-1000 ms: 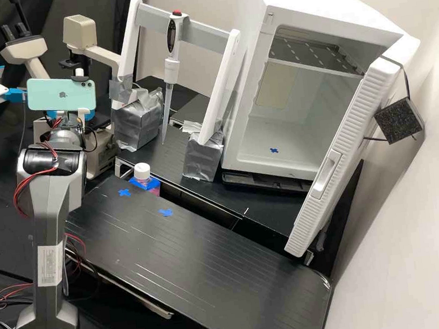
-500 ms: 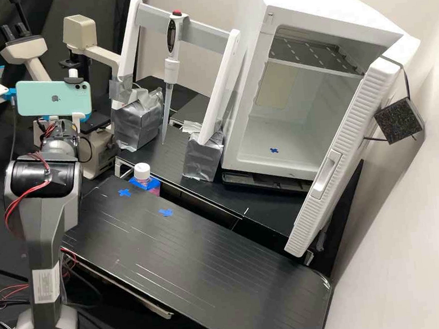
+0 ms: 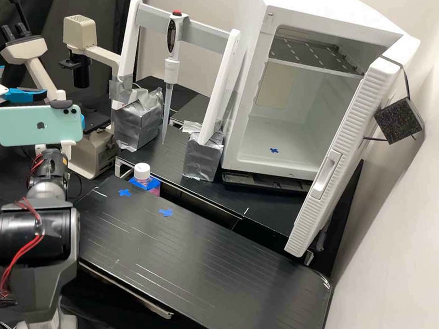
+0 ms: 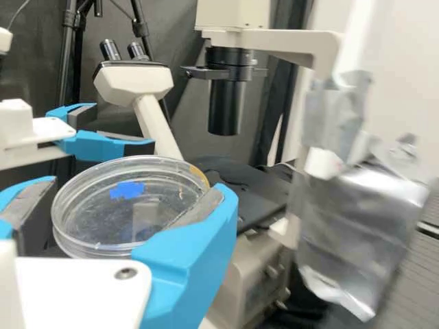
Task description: Move the petri dish to the bench
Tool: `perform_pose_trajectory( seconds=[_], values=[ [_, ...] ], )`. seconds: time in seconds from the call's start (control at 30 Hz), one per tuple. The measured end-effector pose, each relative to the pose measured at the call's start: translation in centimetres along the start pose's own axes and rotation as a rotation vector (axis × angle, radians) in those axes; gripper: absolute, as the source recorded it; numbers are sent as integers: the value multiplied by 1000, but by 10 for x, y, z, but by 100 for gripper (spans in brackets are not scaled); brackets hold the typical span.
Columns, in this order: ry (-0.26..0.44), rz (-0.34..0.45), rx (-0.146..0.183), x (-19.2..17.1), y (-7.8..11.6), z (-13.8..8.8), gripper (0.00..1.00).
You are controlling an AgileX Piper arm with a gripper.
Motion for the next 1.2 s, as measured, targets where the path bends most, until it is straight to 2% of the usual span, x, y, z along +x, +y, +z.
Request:
perform_pose_trajectory(
  seconds=[0.1, 0.4, 0.67, 0.77, 0.9, 1.03, 1.2],
  values=[
    [-12, 22, -34, -20, -4, 9, 0],
    [-127, 141, -44, -75, 0, 44, 0],
    [-238, 273, 35, -115, 10, 74, 0],
    [-271, 293, 33, -125, 10, 82, 0],
    [-306, 322, 50, -136, 11, 90, 0],
    [-371, 355, 65, -146, 11, 101, 0],
    [-418, 402, 40, -157, 17, 108, 0]
  ],
)
